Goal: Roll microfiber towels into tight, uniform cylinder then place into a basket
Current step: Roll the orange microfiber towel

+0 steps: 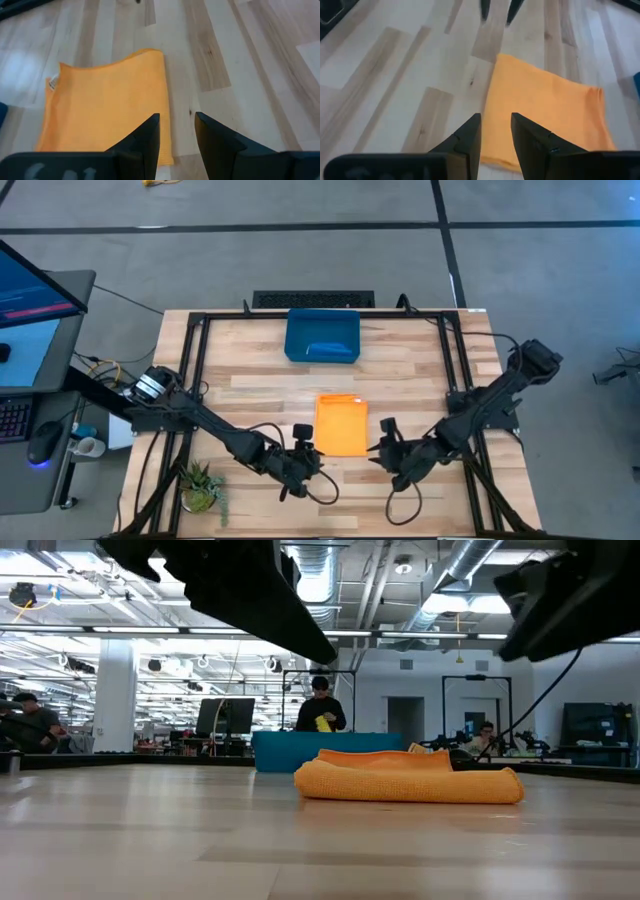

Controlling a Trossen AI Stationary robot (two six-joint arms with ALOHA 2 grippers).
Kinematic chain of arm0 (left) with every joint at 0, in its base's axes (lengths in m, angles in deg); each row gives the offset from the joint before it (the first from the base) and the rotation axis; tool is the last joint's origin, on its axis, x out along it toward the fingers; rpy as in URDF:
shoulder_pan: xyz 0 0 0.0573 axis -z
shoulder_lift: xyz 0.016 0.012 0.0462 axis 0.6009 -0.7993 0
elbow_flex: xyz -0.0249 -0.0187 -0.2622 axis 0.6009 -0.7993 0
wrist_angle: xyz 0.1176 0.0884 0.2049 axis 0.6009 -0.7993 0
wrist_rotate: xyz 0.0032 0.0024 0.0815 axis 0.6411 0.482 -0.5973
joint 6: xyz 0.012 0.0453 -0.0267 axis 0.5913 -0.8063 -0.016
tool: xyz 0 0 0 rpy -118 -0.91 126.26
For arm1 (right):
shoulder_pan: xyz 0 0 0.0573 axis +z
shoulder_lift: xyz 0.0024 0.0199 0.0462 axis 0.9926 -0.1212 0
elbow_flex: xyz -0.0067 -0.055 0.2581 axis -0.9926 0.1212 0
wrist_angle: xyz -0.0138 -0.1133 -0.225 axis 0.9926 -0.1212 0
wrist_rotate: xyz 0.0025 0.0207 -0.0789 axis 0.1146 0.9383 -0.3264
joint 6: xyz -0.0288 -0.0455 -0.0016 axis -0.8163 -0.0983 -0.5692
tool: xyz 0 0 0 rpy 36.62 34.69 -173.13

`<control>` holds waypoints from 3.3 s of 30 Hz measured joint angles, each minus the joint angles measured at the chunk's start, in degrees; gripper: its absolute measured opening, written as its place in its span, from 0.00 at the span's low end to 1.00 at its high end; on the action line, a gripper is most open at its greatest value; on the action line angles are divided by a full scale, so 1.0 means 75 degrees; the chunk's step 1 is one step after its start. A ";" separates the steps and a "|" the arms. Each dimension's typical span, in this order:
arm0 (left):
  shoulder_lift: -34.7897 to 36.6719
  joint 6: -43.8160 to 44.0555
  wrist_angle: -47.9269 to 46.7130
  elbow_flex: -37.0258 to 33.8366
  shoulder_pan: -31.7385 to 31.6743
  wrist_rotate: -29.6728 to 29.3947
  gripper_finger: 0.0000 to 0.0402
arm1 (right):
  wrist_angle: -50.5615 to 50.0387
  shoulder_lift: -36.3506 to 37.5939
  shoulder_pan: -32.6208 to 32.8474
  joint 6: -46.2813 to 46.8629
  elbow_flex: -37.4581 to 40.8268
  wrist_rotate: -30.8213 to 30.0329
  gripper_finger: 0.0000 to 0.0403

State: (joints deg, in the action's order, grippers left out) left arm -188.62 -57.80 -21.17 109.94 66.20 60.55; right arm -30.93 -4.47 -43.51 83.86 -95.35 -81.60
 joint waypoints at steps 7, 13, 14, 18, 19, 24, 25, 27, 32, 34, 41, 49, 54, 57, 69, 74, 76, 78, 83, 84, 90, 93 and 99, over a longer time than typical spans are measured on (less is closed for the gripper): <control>-0.0906 -0.0561 0.0206 -0.0012 0.0043 -0.0370 0.29 | -0.0153 -0.0435 -0.0158 -0.0210 -0.0536 0.0008 0.32; -0.0949 -0.0746 0.0349 0.0015 0.0043 -0.1301 0.29 | -0.0123 -0.0435 -0.0155 -0.0072 -0.0563 0.0032 0.32; -0.0949 -0.0746 0.0388 0.0015 0.0037 -0.1310 0.29 | -0.0127 -0.0435 -0.0157 0.0035 -0.0563 0.0035 0.32; -0.1039 -0.0587 0.0482 0.0017 -0.0044 -0.1074 0.29 | -0.0128 -0.0435 -0.0210 0.0370 -0.0563 0.0041 0.32; -0.1072 -0.0517 0.0446 0.0016 -0.0068 -0.1021 0.29 | -0.0128 -0.0435 -0.0231 0.0478 -0.0563 0.0047 0.32; -0.1215 -0.0307 0.0434 0.0015 -0.0239 -0.0850 0.30 | -0.0140 -0.0435 -0.0241 0.0657 -0.0558 0.0103 0.32; -0.1231 -0.0269 0.0414 0.0010 -0.0262 -0.0808 0.31 | -0.0141 -0.0435 -0.0239 0.0658 -0.0557 0.0157 0.32; -0.1229 -0.0166 0.0414 0.0015 -0.0331 -0.0550 0.34 | -0.0131 -0.0435 -0.0239 0.0665 -0.0539 0.0293 0.32; -0.1229 0.0041 0.0350 0.0015 -0.0440 -0.0216 0.42 | -0.0134 -0.0435 -0.0233 0.0879 -0.0534 0.0414 0.32; -0.1229 0.0043 0.0192 0.0015 -0.0483 -0.0097 0.45 | -0.0131 -0.0435 -0.0233 0.0917 -0.0534 0.0414 0.32; -0.1627 0.0167 0.0236 0.0044 -0.0624 0.0130 0.48 | -0.0131 -0.0435 -0.0233 0.1078 -0.0534 0.0440 0.32; -0.1848 0.0566 0.0115 0.0067 -0.0776 0.0255 0.47 | -0.0157 -0.0435 -0.0233 0.1217 -0.0534 0.0972 0.32; -0.1835 0.0948 0.0056 0.0052 -0.0779 0.0310 0.40 | -0.0157 -0.0435 -0.0240 0.1389 -0.0534 0.1238 0.32; -0.1835 0.1031 0.0002 0.0052 -0.0782 0.0406 0.32 | -0.0157 -0.0432 -0.0292 0.1282 -0.0534 0.1203 0.32; -0.1808 0.0836 0.0092 0.0067 -0.0799 0.0518 0.06 | -0.0137 -0.0432 -0.0446 0.1342 -0.0534 0.1199 0.48; -0.1794 0.0836 0.0089 0.0064 -0.0800 0.0515 0.04 | -0.0108 -0.0649 -0.0639 0.1197 -0.0537 0.1186 0.51; -0.1794 0.0837 0.0087 0.0064 -0.0802 0.0512 0.05 | -0.0214 -0.0853 -0.0698 0.0927 -0.0513 0.1191 0.52; -0.1784 0.0839 0.0081 0.0064 -0.0802 0.0524 0.05 | -0.0023 -0.1178 -0.0730 0.0652 -0.0540 0.1185 0.52; -0.1776 0.0839 0.0063 0.0067 -0.0802 0.0539 0.06 | -0.0078 -0.1912 -0.0948 0.0139 -0.0610 0.1224 0.52; -0.1776 0.0839 0.0060 0.0067 -0.0802 0.0544 0.06 | -0.0067 -0.2046 -0.0981 0.0231 -0.0655 0.1227 0.52; -0.1776 0.0842 0.0060 0.0067 -0.0802 0.0546 0.06 | -0.0196 -0.2672 -0.1159 0.0444 -0.0931 0.1458 0.52; -0.1776 0.1009 0.0066 0.0066 -0.0795 0.0580 0.06 | -0.0326 -0.2832 -0.1230 0.0527 -0.1044 0.1698 0.51; -0.1474 0.1721 -0.0014 0.0044 -0.0883 0.1351 0.05 | -0.0495 -0.2865 -0.1379 0.1180 -0.1070 0.1886 0.40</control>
State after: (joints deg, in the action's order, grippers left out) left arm -199.68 -44.90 -21.27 110.27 59.58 70.68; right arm -34.64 -25.96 -53.85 92.71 -103.38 -67.45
